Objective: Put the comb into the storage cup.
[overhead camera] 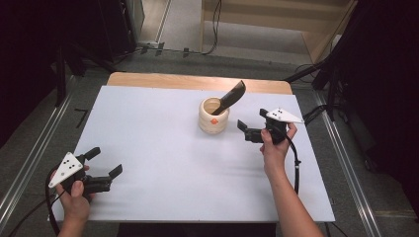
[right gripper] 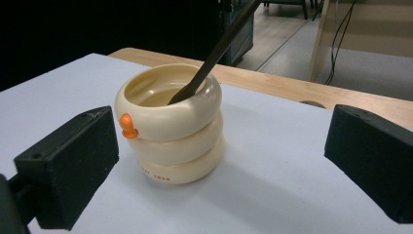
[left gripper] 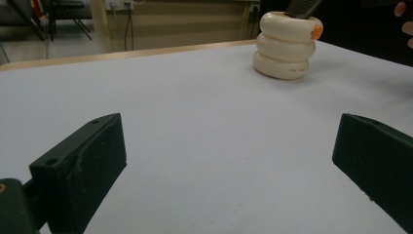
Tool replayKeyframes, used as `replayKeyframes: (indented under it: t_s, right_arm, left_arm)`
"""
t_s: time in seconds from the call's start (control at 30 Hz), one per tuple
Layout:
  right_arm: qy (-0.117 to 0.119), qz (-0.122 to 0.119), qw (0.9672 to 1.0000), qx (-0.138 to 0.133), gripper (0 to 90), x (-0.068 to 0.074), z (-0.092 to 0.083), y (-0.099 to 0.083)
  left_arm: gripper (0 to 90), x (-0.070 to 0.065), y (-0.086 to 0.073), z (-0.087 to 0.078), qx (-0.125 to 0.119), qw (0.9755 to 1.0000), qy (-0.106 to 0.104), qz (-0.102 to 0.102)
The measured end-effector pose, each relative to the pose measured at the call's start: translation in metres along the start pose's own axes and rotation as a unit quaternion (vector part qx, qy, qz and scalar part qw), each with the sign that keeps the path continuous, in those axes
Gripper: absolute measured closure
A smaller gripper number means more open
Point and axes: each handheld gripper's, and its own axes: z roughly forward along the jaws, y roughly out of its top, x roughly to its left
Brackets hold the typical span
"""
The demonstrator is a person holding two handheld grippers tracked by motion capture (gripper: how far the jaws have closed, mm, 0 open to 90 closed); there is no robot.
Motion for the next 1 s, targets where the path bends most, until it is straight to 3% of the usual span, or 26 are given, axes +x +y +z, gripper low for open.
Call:
replayKeyframes:
  t_s: [1.0]
  right_arm:
    - [-0.013, -0.012, 0.9998, -0.004, 0.0, -0.013, -0.051, -0.021]
  left_arm:
    - [0.0, -0.002, 0.0, 0.001, 0.003, 1.0, 0.002, 0.004]
